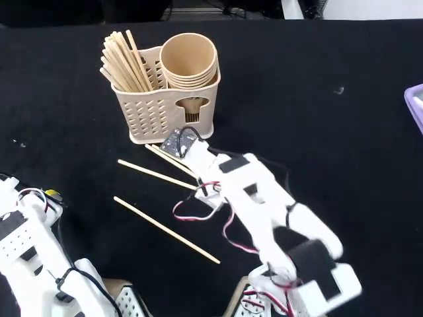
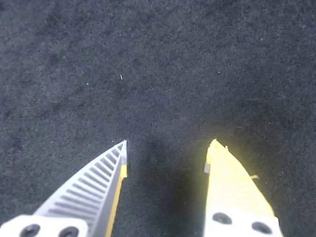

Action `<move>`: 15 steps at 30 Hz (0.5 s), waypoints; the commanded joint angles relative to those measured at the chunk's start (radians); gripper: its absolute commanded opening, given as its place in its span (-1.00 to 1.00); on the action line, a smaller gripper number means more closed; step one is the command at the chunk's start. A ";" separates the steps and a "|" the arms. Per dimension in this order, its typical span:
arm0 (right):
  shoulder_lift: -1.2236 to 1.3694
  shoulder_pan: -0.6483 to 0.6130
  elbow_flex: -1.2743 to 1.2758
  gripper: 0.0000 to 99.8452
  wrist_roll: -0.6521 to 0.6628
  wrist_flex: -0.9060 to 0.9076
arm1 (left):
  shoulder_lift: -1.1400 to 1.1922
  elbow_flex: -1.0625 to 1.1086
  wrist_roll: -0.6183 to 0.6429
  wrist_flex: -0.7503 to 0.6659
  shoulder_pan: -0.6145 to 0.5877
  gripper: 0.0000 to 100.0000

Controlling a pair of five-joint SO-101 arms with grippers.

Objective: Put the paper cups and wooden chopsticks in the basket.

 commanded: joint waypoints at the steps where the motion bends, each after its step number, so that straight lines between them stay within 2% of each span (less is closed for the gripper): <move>1: 0.054 -0.017 -0.058 -0.60 0.012 -0.012 | -0.011 -0.051 0.002 -0.012 0.008 -0.48; 6: 0.059 -0.018 -0.056 -0.97 0.058 0.061 | -0.011 -0.050 0.002 -0.012 0.008 -0.48; 11: -0.068 -0.017 -0.010 -0.98 0.058 0.187 | -0.012 -0.050 0.002 -0.012 0.008 -0.48; 15: -0.289 -0.015 0.087 -0.98 0.058 0.230 | -0.012 -0.050 0.002 -0.012 0.008 -0.48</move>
